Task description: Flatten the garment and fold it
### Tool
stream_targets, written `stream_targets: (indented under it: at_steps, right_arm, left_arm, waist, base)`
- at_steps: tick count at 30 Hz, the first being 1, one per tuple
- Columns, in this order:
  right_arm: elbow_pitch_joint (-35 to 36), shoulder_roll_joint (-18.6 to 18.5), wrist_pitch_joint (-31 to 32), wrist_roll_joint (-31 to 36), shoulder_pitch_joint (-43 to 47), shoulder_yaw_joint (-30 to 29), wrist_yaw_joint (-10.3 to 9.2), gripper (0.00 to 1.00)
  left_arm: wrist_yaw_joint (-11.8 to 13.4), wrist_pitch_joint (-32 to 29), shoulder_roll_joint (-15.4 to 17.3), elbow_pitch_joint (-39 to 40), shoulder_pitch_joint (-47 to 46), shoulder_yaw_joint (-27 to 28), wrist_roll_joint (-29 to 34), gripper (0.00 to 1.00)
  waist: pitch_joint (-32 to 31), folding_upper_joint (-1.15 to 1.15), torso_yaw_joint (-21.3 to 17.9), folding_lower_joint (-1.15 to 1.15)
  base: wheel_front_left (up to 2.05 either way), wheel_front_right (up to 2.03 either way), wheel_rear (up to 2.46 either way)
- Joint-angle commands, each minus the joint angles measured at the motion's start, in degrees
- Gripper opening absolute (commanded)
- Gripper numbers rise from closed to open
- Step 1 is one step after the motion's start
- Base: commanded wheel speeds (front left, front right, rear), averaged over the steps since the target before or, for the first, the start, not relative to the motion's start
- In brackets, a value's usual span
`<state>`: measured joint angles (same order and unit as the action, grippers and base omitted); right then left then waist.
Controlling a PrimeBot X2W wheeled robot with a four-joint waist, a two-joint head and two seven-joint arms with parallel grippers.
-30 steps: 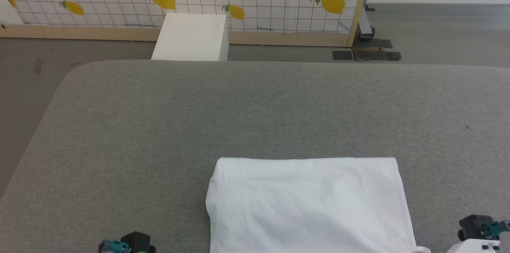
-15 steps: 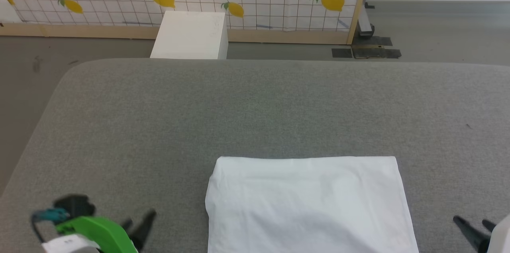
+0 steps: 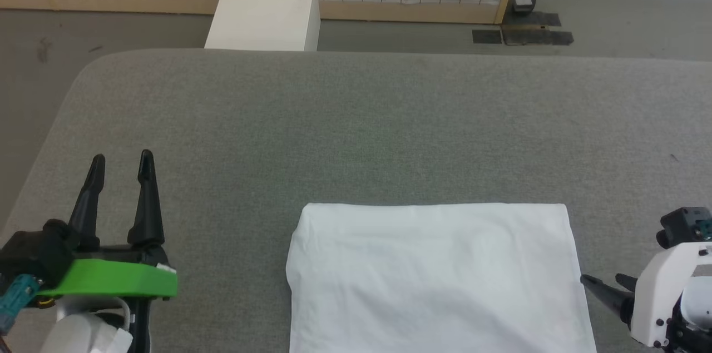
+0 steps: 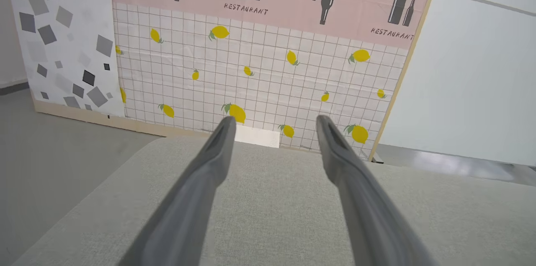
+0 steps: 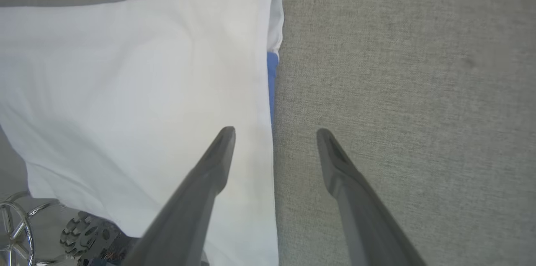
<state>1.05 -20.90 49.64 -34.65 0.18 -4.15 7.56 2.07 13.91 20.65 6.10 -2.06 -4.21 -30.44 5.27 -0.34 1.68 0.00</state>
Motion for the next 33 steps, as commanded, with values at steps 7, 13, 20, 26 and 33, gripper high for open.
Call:
stream_targets:
  at_steps: [7, 13, 20, 26, 33]
  right_arm:
    - [-7.6, -3.5, -3.4, -5.3, -2.0, 5.9, -0.08, 1.00]
    - [-10.9, -4.0, -5.5, -9.0, -4.1, 11.0, -0.08, 1.00]
    - [-13.0, -3.0, -6.5, -11.5, -7.2, 17.0, -0.08, 1.00]
    - [-15.1, -3.5, -7.5, -12.6, -9.2, 20.2, -0.08, 1.00]
    - [-17.8, -4.6, -6.7, -13.7, -10.2, 21.6, -0.08, 0.00]
  left_arm:
    - [-1.9, 1.1, -5.6, 1.9, -2.3, 3.2, 8.2, 1.00]
    - [-4.7, 1.1, -9.6, 1.7, -1.9, 5.9, 12.1, 1.00]
    - [-7.0, 1.1, -12.3, 0.1, -1.7, 7.1, 14.0, 1.00]
    - [-8.2, 1.1, -13.4, -1.5, -2.2, 7.2, 14.8, 1.00]
    - [-8.8, 1.1, -14.2, -2.3, -1.9, 8.0, 15.2, 1.00]
  waist:
    - [4.8, 0.34, 1.6, 0.00]
    - [5.6, 0.34, 1.9, 0.00]
    - [5.9, 0.34, 2.0, 0.00]
    - [6.1, 0.34, 2.4, 0.00]
    - [6.0, 0.34, 2.3, 0.00]
  base:
    - [0.00, 0.00, 0.00]
    - [0.00, 0.00, 0.00]
    - [0.00, 0.00, 0.00]
    - [0.00, 0.00, 0.00]
    - [0.00, 0.00, 0.00]
